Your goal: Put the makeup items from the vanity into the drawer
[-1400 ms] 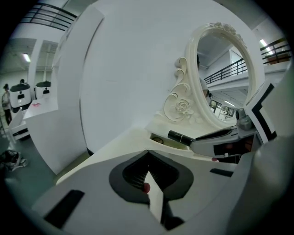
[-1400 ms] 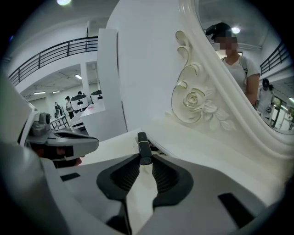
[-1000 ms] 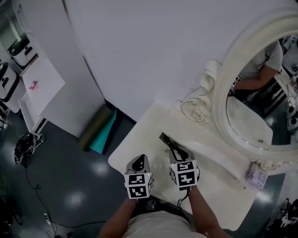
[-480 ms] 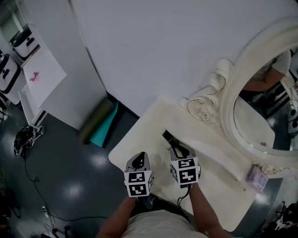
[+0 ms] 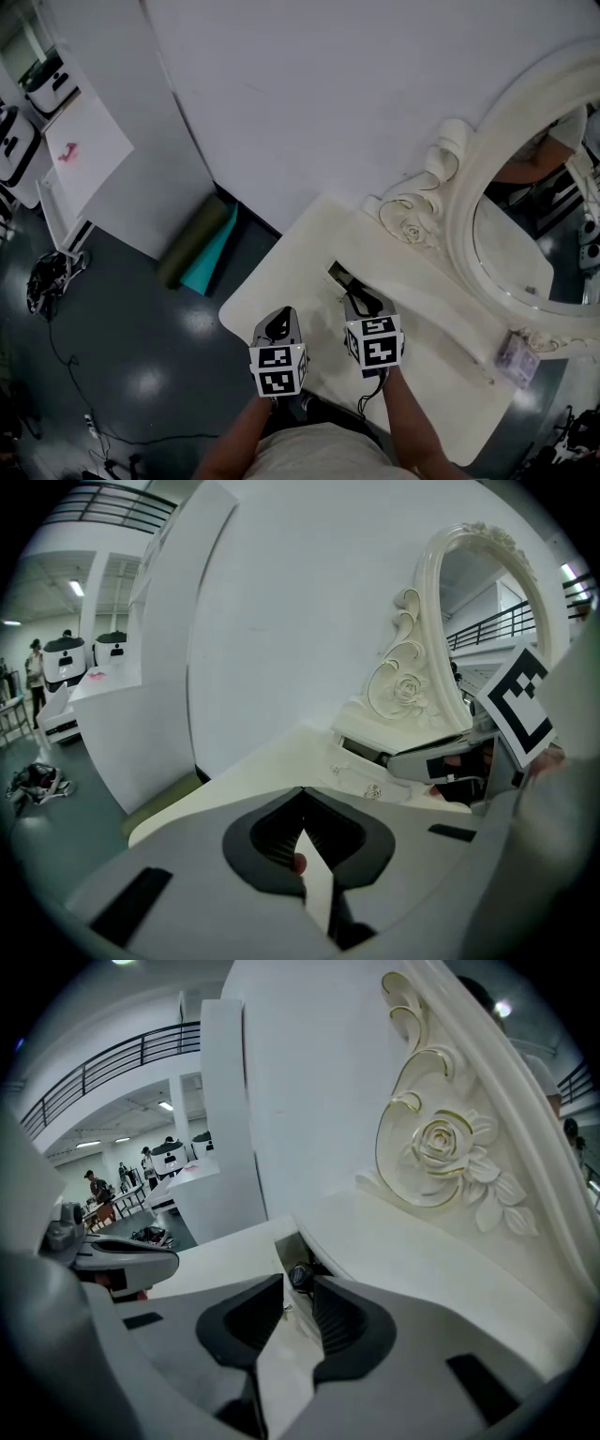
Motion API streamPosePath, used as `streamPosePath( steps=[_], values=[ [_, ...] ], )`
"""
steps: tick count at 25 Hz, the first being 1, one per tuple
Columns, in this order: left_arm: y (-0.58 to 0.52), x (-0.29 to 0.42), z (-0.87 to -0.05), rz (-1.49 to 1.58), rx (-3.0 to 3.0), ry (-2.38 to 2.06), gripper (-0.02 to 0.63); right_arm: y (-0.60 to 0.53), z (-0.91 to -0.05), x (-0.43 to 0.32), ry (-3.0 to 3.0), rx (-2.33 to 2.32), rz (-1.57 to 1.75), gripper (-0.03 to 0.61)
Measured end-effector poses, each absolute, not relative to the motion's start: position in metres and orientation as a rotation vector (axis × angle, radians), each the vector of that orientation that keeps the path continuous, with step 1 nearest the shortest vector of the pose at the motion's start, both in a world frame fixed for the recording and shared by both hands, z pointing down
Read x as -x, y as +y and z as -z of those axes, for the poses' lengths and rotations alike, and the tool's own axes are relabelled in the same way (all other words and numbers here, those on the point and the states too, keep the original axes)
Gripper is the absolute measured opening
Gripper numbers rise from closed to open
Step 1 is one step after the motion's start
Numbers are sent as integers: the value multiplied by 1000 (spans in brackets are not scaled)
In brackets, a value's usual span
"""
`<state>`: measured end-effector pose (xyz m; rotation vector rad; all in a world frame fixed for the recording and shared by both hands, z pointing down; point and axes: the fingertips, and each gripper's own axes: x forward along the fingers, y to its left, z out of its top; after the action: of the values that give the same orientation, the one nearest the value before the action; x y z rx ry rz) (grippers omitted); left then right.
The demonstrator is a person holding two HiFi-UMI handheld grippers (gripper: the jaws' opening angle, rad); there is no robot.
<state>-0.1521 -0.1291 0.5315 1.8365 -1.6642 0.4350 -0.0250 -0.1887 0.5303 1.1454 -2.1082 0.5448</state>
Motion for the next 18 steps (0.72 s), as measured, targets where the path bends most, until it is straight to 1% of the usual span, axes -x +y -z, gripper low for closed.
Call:
streamPosePath(
  steps=[18],
  values=[
    [-123,154,-530,-420,-1859,-1651,9,-175,-525,25,-2101,-1194,-564,110]
  ],
)
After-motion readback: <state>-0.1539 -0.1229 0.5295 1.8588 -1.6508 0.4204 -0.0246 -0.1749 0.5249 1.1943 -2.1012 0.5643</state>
